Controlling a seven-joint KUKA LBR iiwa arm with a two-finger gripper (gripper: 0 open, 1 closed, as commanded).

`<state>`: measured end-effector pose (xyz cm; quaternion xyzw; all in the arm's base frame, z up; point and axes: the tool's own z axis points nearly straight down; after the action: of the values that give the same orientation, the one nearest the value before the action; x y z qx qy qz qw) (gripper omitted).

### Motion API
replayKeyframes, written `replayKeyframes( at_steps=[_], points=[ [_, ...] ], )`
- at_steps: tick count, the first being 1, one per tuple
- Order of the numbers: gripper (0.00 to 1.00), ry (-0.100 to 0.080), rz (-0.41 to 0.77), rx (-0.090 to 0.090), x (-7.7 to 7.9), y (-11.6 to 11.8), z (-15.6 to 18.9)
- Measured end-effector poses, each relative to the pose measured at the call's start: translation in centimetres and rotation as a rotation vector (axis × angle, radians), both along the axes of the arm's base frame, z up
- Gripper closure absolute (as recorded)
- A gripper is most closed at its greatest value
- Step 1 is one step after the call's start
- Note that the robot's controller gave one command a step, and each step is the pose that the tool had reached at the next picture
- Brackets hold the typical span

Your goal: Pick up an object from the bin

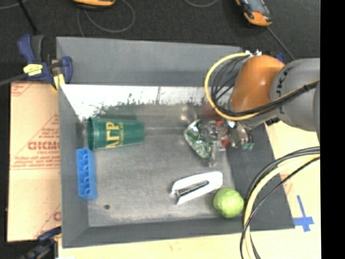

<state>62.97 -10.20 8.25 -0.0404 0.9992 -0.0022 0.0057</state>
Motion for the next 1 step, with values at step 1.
replayKeyframes(
  at_steps=[1],
  points=[
    [1.0,0.0,0.0,0.0,-0.01,0.0,-0.02]
  ],
)
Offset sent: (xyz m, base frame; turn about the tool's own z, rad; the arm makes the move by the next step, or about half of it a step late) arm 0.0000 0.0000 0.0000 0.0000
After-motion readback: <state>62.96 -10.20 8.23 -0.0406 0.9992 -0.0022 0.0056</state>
